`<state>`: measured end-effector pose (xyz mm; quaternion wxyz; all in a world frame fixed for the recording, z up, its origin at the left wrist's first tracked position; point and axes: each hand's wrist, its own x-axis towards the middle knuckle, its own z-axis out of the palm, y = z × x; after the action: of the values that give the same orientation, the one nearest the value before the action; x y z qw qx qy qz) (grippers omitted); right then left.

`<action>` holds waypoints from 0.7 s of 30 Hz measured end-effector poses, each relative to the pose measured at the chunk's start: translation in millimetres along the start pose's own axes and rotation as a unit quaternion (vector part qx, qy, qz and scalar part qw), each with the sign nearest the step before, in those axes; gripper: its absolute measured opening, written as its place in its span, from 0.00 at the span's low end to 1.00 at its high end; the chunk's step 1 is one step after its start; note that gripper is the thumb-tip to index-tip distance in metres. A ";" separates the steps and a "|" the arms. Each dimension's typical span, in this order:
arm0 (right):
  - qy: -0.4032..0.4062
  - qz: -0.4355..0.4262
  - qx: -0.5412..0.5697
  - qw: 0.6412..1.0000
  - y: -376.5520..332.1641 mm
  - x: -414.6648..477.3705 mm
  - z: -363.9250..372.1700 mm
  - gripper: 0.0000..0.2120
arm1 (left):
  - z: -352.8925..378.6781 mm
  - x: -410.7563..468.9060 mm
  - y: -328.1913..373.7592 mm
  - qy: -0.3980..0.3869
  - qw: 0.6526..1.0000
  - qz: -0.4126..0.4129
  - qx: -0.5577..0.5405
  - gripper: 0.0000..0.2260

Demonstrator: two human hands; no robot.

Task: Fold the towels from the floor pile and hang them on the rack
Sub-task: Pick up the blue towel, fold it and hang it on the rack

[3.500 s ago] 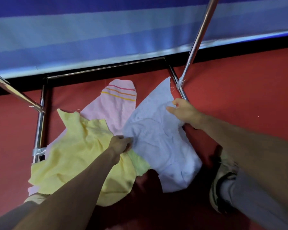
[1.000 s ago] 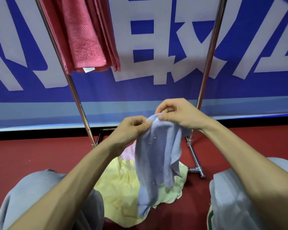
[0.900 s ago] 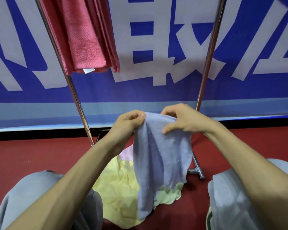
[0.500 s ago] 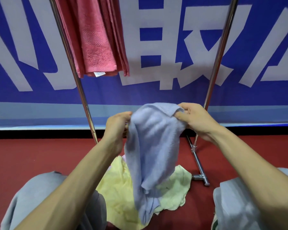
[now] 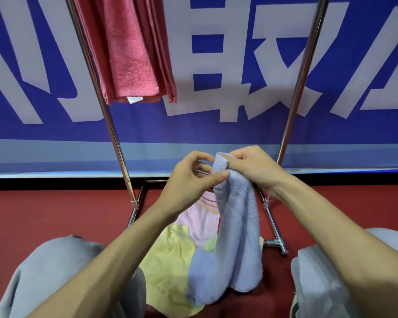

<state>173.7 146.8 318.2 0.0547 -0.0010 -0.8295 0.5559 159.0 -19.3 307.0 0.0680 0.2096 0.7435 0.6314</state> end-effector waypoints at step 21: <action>-0.061 -0.034 -0.259 0.963 30.2 9.5 -10.2 0.12 | -30.3 10.4 10.1 0.095 0.955 -0.105 -0.259 0.13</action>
<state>163.4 168.4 295.0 0.0209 0.0470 -0.9463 0.3193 140.8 -41.6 324.3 0.1150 0.0444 0.5751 0.8088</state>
